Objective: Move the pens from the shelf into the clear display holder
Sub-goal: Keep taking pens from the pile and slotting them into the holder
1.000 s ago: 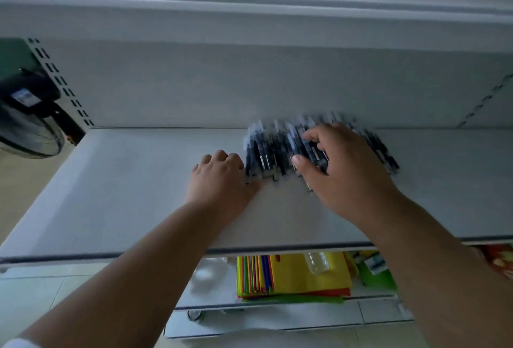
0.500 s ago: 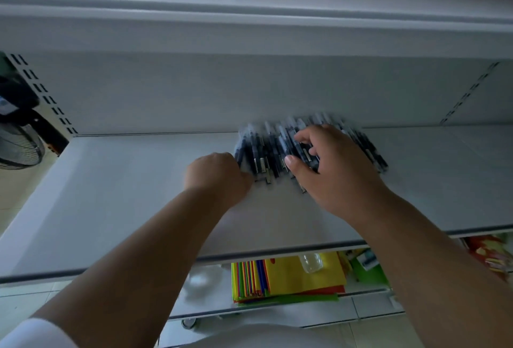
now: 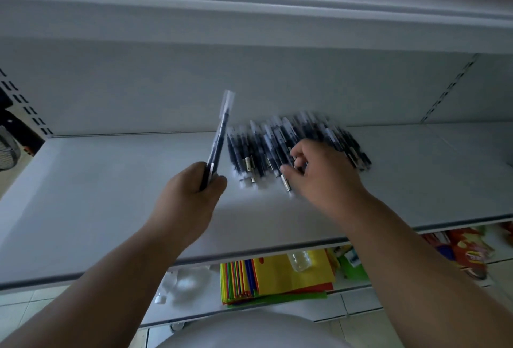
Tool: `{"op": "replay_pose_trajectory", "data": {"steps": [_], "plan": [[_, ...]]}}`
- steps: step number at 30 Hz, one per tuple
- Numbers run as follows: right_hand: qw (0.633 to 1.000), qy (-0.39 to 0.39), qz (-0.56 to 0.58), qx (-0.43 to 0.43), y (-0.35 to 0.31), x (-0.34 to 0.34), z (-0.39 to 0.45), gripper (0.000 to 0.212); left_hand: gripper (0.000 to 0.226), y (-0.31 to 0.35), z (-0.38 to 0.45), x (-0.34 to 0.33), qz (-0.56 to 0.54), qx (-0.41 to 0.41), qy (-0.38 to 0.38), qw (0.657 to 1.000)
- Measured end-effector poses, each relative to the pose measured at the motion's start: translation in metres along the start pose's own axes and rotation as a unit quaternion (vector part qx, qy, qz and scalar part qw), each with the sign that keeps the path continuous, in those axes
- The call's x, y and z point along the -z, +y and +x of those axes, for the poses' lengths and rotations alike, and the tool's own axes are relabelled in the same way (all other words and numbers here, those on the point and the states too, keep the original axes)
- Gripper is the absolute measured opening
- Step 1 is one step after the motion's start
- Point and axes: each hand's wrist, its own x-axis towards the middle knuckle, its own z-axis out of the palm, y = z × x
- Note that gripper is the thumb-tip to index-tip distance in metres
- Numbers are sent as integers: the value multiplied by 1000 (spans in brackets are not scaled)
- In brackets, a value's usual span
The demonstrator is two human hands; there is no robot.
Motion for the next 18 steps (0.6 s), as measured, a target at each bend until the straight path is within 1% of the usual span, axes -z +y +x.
{"op": "replay_pose_trajectory", "data": {"steps": [2,3,4,7,10,15,18], "plan": [[999,-37,-25,-25,-1,-9,-2,19,17,2,-9,-1,-23,-27,-10,999],[997,-48,-46,-37,-2,-13,-3,18,13,3,-12,-1,-43,-38,-10,998],[996,-52,-64,-45,-4,-16,-5,17,14,3,-14,-2,-67,-43,-10,997],[991,-46,-104,-69,-8,-24,-8,17,31,-1,-18,-2,-115,-46,-15,992],[986,-47,-132,-88,-12,-28,-9,17,33,-6,-21,-1,-135,-34,-21,990],[987,-48,-111,-109,-14,-28,-10,13,25,-7,-21,-3,-190,-1,-26,981],[990,-50,-61,-120,-7,-27,-14,19,18,-8,-19,-4,-225,25,-30,973]]}}
